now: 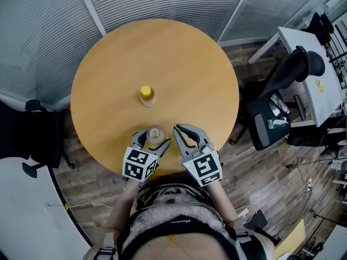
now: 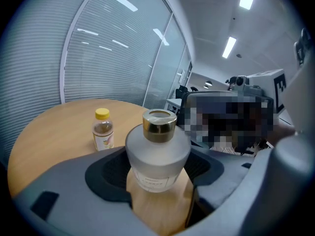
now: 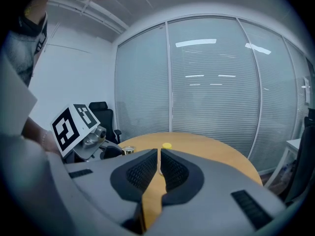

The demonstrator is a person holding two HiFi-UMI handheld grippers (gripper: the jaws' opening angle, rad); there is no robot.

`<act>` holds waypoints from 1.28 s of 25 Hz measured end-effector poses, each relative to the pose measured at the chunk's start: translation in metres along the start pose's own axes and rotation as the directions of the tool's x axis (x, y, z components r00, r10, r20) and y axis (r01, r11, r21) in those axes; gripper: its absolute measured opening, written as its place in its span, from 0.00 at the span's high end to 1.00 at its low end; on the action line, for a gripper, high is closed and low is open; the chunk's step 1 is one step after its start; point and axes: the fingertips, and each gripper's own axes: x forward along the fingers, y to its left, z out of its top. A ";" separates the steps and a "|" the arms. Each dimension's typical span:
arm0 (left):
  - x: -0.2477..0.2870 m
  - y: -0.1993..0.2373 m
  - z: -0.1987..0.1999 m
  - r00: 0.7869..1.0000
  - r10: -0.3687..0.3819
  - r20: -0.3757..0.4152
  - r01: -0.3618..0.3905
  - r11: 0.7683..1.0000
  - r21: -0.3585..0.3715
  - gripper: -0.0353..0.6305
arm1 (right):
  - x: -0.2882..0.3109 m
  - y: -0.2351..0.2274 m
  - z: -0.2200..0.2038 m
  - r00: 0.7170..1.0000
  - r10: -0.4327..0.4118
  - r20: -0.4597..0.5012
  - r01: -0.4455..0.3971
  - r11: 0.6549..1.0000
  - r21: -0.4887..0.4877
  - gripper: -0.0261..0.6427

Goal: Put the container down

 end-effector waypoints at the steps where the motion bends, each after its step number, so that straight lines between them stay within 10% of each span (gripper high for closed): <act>1: 0.003 0.000 -0.003 1.000 0.001 -0.003 -0.001 1.000 0.001 0.44 | -0.001 -0.001 -0.001 1.000 -0.002 -0.004 0.002 1.000 -0.001 0.91; 32: 0.078 0.028 -0.092 0.994 0.099 -0.046 -0.093 0.990 0.106 0.44 | -0.003 -0.012 -0.035 0.995 -0.011 -0.100 0.013 1.000 0.023 0.91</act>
